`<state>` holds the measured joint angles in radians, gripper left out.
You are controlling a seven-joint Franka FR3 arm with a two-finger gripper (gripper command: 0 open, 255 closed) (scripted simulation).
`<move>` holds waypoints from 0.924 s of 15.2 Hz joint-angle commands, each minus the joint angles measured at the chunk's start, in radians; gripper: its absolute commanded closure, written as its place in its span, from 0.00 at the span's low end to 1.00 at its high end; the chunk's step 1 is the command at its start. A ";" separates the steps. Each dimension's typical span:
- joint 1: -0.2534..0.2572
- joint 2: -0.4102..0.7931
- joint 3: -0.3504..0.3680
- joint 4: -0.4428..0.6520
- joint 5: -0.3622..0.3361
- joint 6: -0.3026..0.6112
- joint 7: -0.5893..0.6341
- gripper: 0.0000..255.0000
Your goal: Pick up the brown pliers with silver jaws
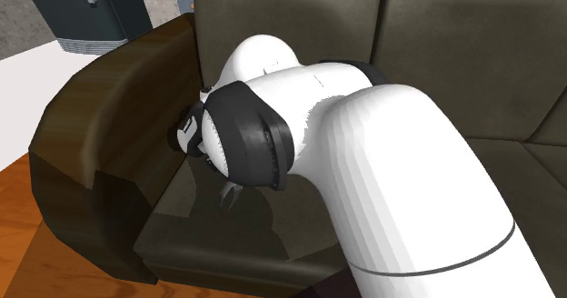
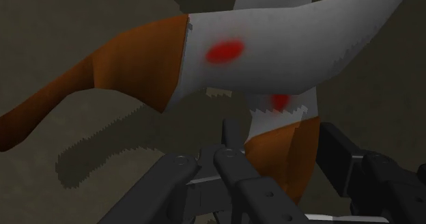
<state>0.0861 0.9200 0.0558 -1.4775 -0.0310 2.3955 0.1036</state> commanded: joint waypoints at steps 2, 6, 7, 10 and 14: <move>0.000 0.000 0.000 0.000 0.000 0.000 0.000 1.00; 0.000 -0.021 0.001 -0.008 0.001 -0.013 0.001 1.00; 0.000 -0.032 0.001 -0.012 0.001 -0.020 0.001 1.00; -0.001 -0.063 0.002 -0.023 0.002 -0.040 0.001 1.00; -0.003 -0.103 0.004 -0.034 0.003 -0.069 0.001 1.00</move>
<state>0.0832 0.8281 0.0590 -1.5098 -0.0281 2.3362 0.1037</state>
